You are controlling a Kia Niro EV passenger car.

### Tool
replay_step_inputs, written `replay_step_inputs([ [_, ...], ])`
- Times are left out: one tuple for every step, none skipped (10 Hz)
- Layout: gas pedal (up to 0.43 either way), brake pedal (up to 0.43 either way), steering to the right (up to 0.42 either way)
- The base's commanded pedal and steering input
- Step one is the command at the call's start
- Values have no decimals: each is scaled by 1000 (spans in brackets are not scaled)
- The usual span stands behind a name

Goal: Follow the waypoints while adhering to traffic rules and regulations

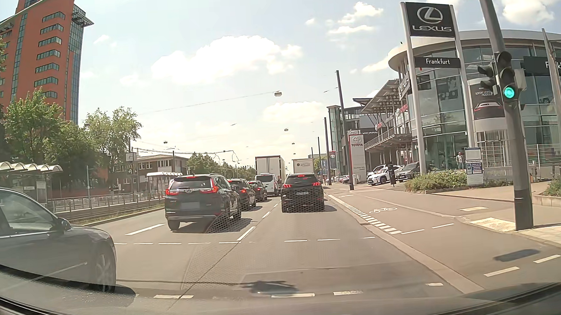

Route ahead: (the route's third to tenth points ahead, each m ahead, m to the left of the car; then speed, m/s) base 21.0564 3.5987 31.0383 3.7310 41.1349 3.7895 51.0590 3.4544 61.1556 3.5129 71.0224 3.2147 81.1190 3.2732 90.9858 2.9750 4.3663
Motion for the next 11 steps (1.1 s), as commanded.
replay_step_inputs([
  [0,30,0],
  [0,30,0],
  [0,30,0],
  [0,30,0],
  [0,30,0],
  [0,30,0],
  [0,30,0],
  [0,30,0],
  [0,30,0],
  [0,30,0],
  [0,30,0],
])
